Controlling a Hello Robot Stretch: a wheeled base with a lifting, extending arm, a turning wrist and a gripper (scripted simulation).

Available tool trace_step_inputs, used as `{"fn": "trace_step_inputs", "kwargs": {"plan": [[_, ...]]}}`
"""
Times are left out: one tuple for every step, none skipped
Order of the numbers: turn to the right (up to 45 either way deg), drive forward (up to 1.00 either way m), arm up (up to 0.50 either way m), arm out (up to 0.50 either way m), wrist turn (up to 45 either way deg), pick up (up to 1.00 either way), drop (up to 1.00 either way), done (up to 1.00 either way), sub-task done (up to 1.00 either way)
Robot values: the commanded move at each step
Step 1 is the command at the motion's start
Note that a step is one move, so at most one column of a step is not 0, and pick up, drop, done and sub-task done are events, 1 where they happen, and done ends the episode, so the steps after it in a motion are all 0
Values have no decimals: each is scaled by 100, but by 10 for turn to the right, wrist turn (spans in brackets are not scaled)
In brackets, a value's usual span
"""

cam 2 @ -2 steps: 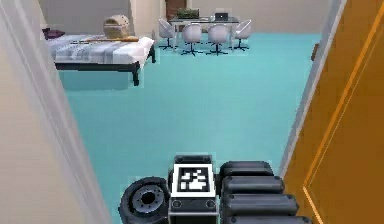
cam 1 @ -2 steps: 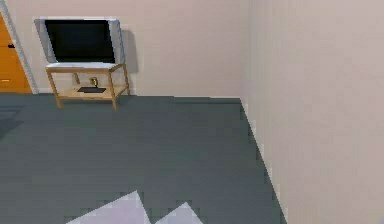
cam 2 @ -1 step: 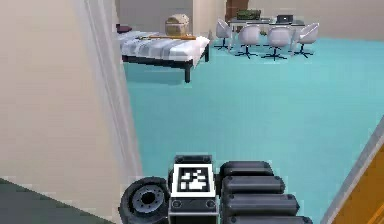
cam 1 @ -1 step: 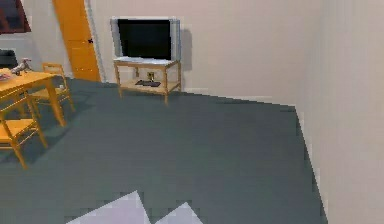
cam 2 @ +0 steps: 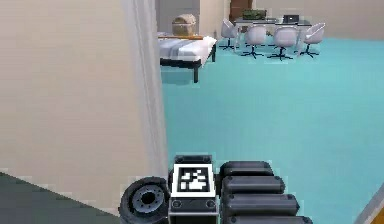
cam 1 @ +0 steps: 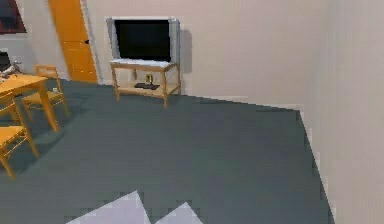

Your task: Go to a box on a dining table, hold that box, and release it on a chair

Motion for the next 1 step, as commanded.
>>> {"fn": "trace_step_inputs", "kwargs": {"plan": [[-450,0,0,0,0,0,0,0,0]]}}
